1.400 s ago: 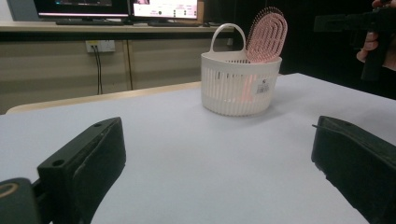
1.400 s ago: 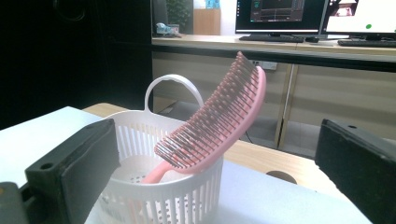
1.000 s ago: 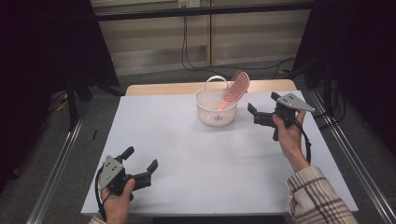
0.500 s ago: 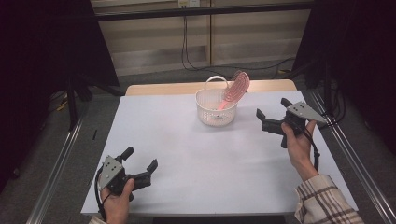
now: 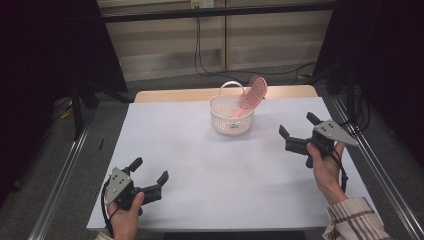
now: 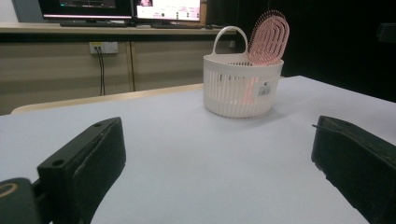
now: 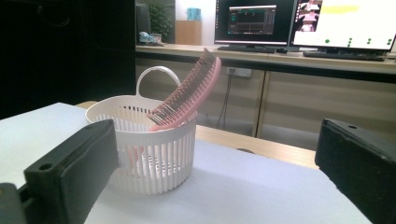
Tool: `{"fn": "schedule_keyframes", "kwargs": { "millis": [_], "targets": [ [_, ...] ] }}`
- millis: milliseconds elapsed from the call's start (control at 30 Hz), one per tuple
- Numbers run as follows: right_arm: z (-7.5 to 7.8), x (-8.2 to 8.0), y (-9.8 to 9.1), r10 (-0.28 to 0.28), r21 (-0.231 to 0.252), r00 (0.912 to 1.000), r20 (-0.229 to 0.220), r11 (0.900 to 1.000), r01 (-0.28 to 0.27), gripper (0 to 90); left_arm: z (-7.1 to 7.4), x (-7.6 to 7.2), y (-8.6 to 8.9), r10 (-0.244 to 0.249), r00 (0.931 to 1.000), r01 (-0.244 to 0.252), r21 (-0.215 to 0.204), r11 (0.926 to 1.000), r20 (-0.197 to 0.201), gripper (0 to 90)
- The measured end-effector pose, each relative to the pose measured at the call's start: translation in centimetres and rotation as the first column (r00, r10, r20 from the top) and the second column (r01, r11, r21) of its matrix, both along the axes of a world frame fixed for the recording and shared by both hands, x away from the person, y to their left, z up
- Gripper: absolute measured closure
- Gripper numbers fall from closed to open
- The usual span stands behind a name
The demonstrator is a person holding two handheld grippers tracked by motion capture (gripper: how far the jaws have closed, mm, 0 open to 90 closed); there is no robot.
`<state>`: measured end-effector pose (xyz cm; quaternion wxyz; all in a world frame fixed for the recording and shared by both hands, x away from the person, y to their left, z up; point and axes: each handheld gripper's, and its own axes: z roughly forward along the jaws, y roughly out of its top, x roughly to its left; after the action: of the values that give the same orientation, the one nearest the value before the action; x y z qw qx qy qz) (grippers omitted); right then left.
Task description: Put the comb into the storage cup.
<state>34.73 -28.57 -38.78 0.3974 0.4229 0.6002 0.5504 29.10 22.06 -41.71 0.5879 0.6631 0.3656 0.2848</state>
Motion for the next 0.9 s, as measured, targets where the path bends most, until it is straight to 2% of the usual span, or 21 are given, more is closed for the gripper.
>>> {"fn": "schedule_keyframes", "kwargs": {
  "millis": [433,900],
  "targets": [
    [-1.2,-2.3,-0.7,-0.022,-0.002,0.9992,-0.033,0.9998,0.022,0.0,0.1,-0.1,-0.1,0.009,0.9999,-0.009,-0.010,0.9999,0.005,3.1],
    [-1.3,-5.3,-1.2,-0.064,-0.004,0.9973,-0.037,0.9980,0.064,0.0,0.1,-0.2,-0.1,0.014,0.9999,-0.014,-0.010,0.9999,0.002,3.1]
  ]
}}
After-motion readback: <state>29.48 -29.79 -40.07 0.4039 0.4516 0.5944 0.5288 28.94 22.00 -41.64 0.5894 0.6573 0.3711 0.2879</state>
